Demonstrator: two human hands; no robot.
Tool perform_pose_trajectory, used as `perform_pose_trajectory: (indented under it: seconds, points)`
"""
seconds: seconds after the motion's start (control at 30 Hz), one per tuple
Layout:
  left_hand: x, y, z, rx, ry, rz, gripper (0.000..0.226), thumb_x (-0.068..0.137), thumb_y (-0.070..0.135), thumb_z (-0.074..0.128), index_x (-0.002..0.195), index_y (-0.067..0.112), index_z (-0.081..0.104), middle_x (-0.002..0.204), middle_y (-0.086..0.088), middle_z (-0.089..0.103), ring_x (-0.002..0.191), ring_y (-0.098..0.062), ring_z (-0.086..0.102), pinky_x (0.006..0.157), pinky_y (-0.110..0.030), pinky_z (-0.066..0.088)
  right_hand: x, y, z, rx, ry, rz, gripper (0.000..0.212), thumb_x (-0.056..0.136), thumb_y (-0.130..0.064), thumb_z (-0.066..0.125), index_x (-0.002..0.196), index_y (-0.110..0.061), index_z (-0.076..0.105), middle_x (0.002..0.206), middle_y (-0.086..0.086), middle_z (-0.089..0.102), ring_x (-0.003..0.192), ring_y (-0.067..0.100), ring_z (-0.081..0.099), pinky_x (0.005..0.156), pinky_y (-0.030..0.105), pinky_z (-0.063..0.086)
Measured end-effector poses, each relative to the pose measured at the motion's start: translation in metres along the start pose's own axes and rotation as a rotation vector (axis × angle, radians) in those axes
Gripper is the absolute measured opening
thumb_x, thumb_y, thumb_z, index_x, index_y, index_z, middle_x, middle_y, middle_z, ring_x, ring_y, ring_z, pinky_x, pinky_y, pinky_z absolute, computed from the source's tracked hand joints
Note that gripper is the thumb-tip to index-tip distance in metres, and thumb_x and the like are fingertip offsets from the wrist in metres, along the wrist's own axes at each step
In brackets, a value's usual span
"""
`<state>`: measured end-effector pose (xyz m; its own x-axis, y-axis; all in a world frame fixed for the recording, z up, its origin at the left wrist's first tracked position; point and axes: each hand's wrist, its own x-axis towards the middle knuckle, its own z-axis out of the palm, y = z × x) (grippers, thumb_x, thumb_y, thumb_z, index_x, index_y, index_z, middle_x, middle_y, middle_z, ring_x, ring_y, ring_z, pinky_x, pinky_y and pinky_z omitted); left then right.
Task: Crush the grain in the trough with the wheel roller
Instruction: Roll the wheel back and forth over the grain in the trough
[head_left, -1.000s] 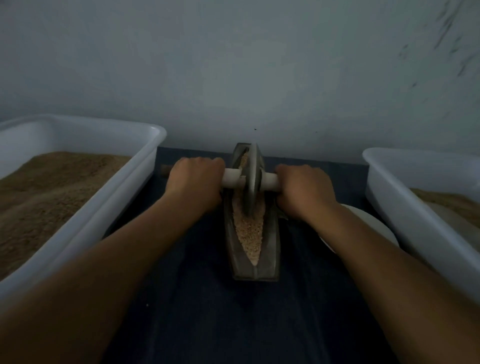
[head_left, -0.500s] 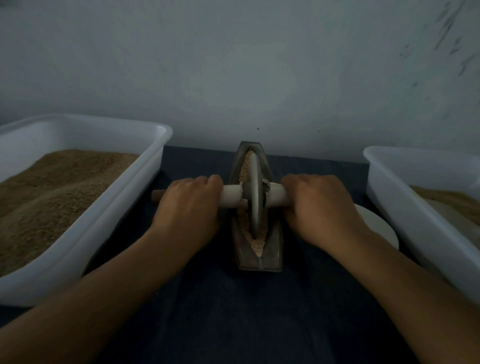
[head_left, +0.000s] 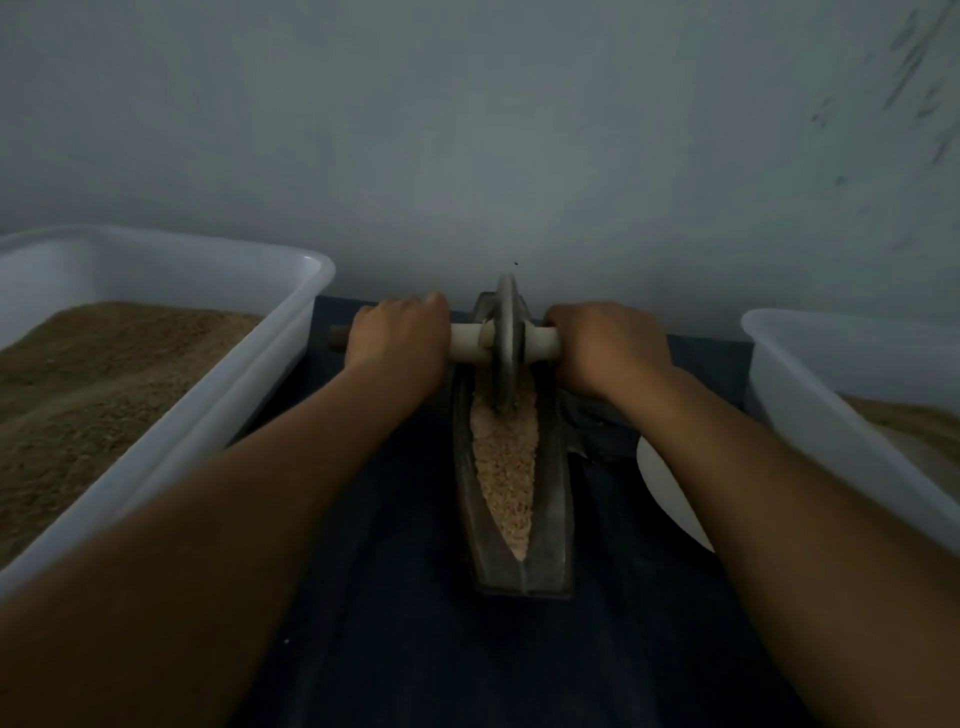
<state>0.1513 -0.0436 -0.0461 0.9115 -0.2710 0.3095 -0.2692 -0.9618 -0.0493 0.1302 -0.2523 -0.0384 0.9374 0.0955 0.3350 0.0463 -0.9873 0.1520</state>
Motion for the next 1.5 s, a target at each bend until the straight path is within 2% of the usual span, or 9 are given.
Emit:
perform_pose_trajectory:
  seconds: [0.17, 0.3, 0.43, 0.53, 0.77, 0.9, 1.03, 1.3, 1.5]
  points:
    - [-0.014, 0.0, 0.0, 0.04, -0.02, 0.013, 0.036, 0.086, 0.024, 0.069, 0.113, 0.014, 0.047, 0.106, -0.009, 0.064, 0.092, -0.026, 0.063, 0.068, -0.035, 0.039, -0.017, -0.006, -0.003, -0.054, 0.085, -0.005, 0.013, 0.084, -0.032, 0.067, 0.094, -0.025, 0.064, 0.091, 0.001, 0.067, 0.081, 0.023, 0.062, 0.051, 0.026, 0.02]
    - [-0.042, 0.004, -0.009, 0.079, 0.017, 0.035, 0.03, 0.086, 0.027, 0.067, 0.107, 0.018, 0.047, 0.096, -0.003, 0.063, 0.073, -0.017, 0.051, 0.064, -0.033, 0.037, -0.056, -0.01, -0.009, -0.066, 0.147, -0.032, 0.019, 0.08, -0.033, 0.069, 0.091, -0.021, 0.059, 0.085, 0.001, 0.065, 0.075, 0.025, 0.061, 0.054, 0.029, 0.024]
    - [-0.076, 0.005, -0.02, 0.104, 0.056, 0.07, 0.031, 0.085, 0.032, 0.069, 0.105, 0.022, 0.047, 0.096, 0.002, 0.063, 0.078, -0.016, 0.059, 0.062, -0.031, 0.036, -0.097, -0.018, -0.021, -0.078, 0.245, -0.084, 0.028, 0.065, -0.023, 0.082, 0.075, -0.014, 0.058, 0.064, 0.004, 0.059, 0.051, 0.026, 0.054, 0.052, 0.025, 0.02]
    - [-0.097, 0.007, -0.029, 0.081, 0.091, 0.08, 0.032, 0.084, 0.036, 0.07, 0.104, 0.024, 0.047, 0.096, 0.005, 0.061, 0.072, -0.012, 0.049, 0.062, -0.029, 0.034, -0.118, -0.02, -0.033, -0.027, 0.263, -0.098, 0.032, 0.059, -0.016, 0.086, 0.071, -0.012, 0.057, 0.058, 0.005, 0.055, 0.045, 0.023, 0.048, 0.052, 0.024, 0.019]
    - [-0.114, 0.01, -0.031, 0.119, 0.135, 0.035, 0.034, 0.085, 0.034, 0.069, 0.093, 0.025, 0.037, 0.087, 0.006, 0.055, 0.067, -0.01, 0.037, 0.061, -0.028, 0.03, -0.124, -0.018, -0.035, 0.014, 0.281, -0.142, 0.026, 0.067, -0.016, 0.081, 0.075, -0.013, 0.056, 0.064, 0.004, 0.056, 0.052, 0.022, 0.049, 0.055, 0.027, 0.024]
    - [-0.095, 0.007, -0.019, 0.074, 0.121, 0.03, 0.043, 0.084, 0.028, 0.071, 0.09, 0.023, 0.029, 0.094, 0.002, 0.062, 0.071, -0.014, 0.048, 0.065, -0.03, 0.034, -0.101, -0.014, -0.023, -0.019, 0.262, -0.159, 0.021, 0.069, -0.015, 0.077, 0.077, -0.012, 0.057, 0.067, 0.006, 0.059, 0.055, 0.025, 0.053, 0.055, 0.029, 0.025]
    - [-0.061, 0.007, -0.008, 0.068, 0.159, 0.071, 0.034, 0.082, 0.028, 0.07, 0.097, 0.022, 0.04, 0.096, -0.001, 0.063, 0.082, -0.02, 0.06, 0.068, -0.033, 0.032, -0.068, -0.005, -0.007, -0.026, 0.134, -0.072, 0.021, 0.081, -0.033, 0.066, 0.096, -0.022, 0.057, 0.086, -0.001, 0.063, 0.074, 0.023, 0.06, 0.057, 0.03, 0.026]
    - [0.009, 0.002, 0.0, -0.024, 0.053, 0.04, 0.023, 0.087, 0.025, 0.064, 0.109, 0.025, 0.056, 0.104, -0.003, 0.064, 0.095, -0.027, 0.061, 0.075, -0.037, 0.035, -0.004, 0.003, 0.004, 0.013, -0.051, 0.048, 0.029, 0.082, -0.036, 0.069, 0.109, -0.027, 0.063, 0.111, 0.004, 0.065, 0.097, 0.027, 0.063, 0.063, 0.029, 0.034]
    - [0.001, 0.006, -0.001, 0.088, 0.046, 0.013, 0.023, 0.091, 0.025, 0.063, 0.112, 0.019, 0.058, 0.103, -0.007, 0.065, 0.092, -0.026, 0.063, 0.066, -0.035, 0.038, -0.007, 0.002, 0.003, 0.02, -0.06, 0.07, 0.024, 0.082, -0.035, 0.068, 0.104, -0.028, 0.064, 0.104, 0.003, 0.066, 0.092, 0.025, 0.063, 0.051, 0.023, 0.025]
